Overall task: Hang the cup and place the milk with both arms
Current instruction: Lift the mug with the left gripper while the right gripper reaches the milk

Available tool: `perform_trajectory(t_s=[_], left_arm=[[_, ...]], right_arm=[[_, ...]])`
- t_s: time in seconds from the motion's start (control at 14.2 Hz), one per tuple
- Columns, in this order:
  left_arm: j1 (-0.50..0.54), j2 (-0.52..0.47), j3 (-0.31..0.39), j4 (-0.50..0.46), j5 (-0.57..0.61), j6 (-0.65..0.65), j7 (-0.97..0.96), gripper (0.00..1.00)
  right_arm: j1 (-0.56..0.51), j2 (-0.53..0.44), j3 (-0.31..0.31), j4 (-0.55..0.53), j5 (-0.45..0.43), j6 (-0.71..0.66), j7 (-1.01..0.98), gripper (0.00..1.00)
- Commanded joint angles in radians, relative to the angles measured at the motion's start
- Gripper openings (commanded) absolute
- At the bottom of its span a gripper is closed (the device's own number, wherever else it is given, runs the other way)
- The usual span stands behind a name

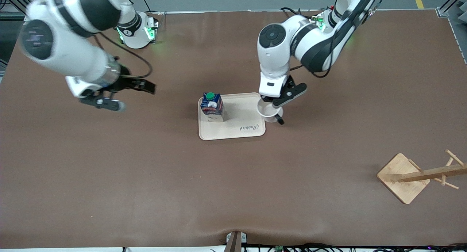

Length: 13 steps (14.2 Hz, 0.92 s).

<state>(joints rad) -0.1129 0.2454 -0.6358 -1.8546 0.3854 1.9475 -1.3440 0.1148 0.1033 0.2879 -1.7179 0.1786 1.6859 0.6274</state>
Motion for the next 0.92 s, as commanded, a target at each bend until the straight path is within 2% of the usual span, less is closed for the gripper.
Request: perform_trajectory(t_s=[0.0, 0.21, 0.35, 0.63, 0.77, 0.85], left_arm=[[0.097, -0.095, -0.005, 0.035, -0.025, -0.084, 0.214, 0.00], [0.252, -0.169, -0.004, 0.058, -0.112, -0.110, 0.512, 0.00], [0.350, -0.204, -0.004, 0.060, -0.129, -0.111, 0.682, 0.00], [0.540, -0.215, 0.001, 0.118, -0.186, -0.111, 1.027, 0.00], [0.622, -0.207, 0.001, 0.136, -0.195, -0.111, 1.202, 0.00], [0.662, -0.202, 0.002, 0.150, -0.197, -0.110, 1.291, 0.00]], right_arm=[[0.044, 0.028, 0.049, -0.055, 0.004, 0.119, 0.077, 1.00], [0.130, 0.102, 0.071, -0.065, -0.005, 0.243, 0.220, 1.00], [0.163, 0.150, 0.099, -0.065, -0.017, 0.323, 0.294, 1.00], [0.255, 0.231, 0.102, -0.055, -0.152, 0.396, 0.429, 1.00], [0.267, 0.254, 0.103, -0.055, -0.243, 0.396, 0.440, 1.00], [0.267, 0.268, 0.103, -0.055, -0.257, 0.397, 0.440, 1.00]])
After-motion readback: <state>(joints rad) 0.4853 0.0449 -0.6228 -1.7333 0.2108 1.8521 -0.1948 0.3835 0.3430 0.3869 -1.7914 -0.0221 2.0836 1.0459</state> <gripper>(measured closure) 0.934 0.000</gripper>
